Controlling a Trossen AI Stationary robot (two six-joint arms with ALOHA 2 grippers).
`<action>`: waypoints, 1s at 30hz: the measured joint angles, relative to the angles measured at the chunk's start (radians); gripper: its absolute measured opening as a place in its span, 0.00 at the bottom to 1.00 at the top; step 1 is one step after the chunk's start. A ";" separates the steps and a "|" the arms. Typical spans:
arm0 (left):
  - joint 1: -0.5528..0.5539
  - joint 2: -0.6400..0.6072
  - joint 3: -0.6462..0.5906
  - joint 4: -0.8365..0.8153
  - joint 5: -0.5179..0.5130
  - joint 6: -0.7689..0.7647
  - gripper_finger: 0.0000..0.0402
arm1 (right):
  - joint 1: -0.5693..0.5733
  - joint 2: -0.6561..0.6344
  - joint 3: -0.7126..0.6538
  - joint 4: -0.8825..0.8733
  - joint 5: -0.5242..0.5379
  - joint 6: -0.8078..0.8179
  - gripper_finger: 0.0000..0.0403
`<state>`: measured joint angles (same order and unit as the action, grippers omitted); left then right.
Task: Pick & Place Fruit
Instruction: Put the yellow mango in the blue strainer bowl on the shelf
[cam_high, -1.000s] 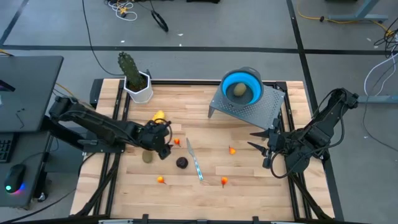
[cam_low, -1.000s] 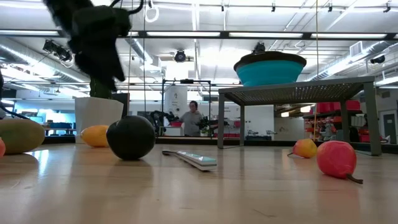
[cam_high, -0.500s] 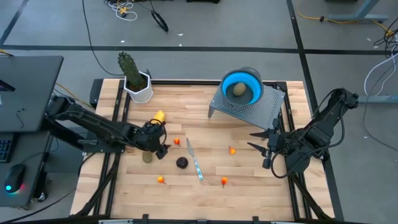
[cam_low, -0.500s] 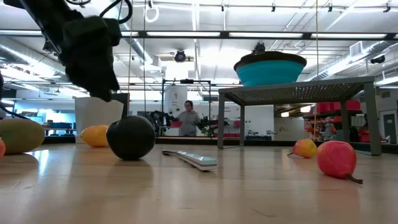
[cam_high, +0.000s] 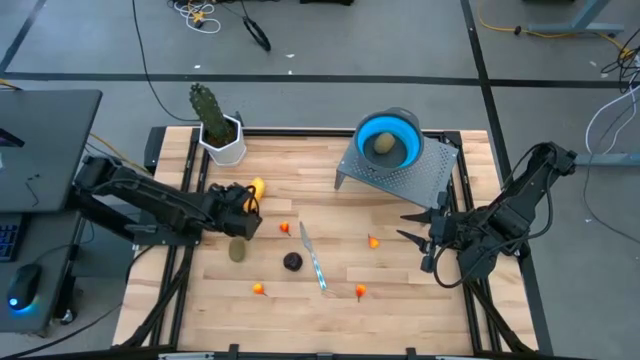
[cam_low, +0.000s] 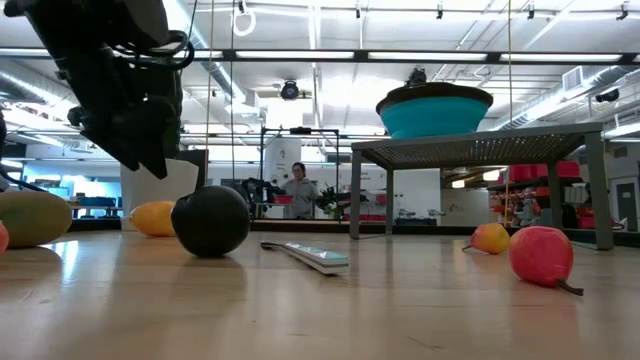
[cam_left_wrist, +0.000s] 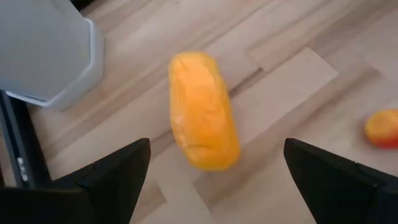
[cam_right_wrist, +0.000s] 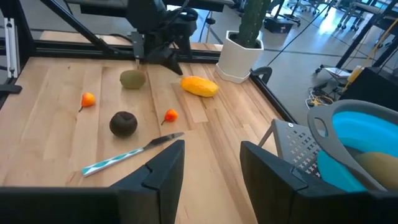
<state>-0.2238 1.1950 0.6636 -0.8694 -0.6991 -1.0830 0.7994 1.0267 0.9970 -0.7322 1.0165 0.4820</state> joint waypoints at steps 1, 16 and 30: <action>0.013 0.000 0.000 0.009 0.002 0.017 0.94 | 0.000 0.000 0.000 0.000 0.001 0.000 0.42; 0.283 0.000 -0.158 0.360 0.155 0.261 0.99 | 0.000 0.000 0.000 -0.004 0.000 -0.001 0.42; 0.440 0.041 -0.305 0.691 0.228 0.389 0.99 | 0.000 0.000 0.000 -0.004 0.001 -0.019 0.42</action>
<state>0.2159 1.2364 0.3586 -0.1789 -0.4712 -0.6937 0.7993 1.0267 0.9970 -0.7364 1.0175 0.4629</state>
